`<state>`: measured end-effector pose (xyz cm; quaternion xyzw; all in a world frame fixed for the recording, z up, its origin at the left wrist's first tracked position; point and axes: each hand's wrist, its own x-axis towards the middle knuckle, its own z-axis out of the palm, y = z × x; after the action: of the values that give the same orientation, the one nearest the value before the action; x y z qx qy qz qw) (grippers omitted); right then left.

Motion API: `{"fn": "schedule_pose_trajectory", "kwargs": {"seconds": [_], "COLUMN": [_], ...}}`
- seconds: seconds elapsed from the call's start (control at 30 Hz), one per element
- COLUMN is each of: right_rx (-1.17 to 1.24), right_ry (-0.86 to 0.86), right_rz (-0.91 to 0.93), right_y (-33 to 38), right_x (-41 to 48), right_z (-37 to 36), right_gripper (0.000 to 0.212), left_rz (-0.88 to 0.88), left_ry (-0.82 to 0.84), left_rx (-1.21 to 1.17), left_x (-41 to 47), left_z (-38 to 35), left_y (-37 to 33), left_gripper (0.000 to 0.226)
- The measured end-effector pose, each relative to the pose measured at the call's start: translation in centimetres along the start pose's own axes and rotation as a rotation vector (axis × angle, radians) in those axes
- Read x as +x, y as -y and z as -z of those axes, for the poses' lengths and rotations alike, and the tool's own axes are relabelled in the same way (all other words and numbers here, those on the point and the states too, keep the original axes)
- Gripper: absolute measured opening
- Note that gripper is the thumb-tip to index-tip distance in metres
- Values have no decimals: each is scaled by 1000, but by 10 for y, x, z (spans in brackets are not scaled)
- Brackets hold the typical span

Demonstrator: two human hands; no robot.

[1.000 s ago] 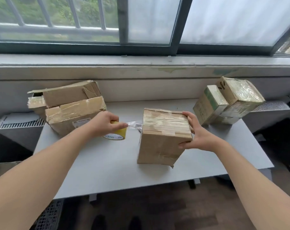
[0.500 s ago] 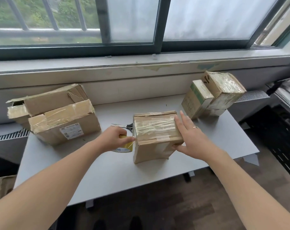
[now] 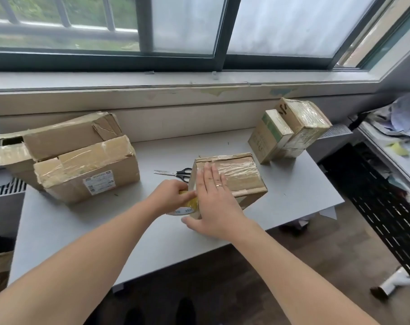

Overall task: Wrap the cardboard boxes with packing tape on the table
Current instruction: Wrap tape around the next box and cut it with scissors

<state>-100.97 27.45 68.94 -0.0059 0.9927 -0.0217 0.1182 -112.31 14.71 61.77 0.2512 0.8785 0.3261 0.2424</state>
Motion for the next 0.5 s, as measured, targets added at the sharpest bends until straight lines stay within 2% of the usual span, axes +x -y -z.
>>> {"fn": "schedule_pose_trajectory", "kwargs": {"seconds": [0.07,0.17,0.37,0.43,0.5], "right_rx": [-20,54,-182,-225,-196], "right_ry": [12,48,217,192,159], "right_rz": [57,87,7,30,72], "right_y": [7,-7,-36,-42,-54], "right_x": [0,0,28,37,42], "right_z": [-2,15,49,52,58], "right_gripper": [114,123,148,147,144], "left_rz": [13,27,44,55,42], "left_ry": [21,-1,-22,-30,-52], "left_rx": [-34,-18,16,19,-74], "left_x": [0,-3,-14,-19,-28], "left_z": [2,4,9,17,35], "left_y": [4,-1,-10,-2,10], "left_gripper": [41,51,57,58,57]}}
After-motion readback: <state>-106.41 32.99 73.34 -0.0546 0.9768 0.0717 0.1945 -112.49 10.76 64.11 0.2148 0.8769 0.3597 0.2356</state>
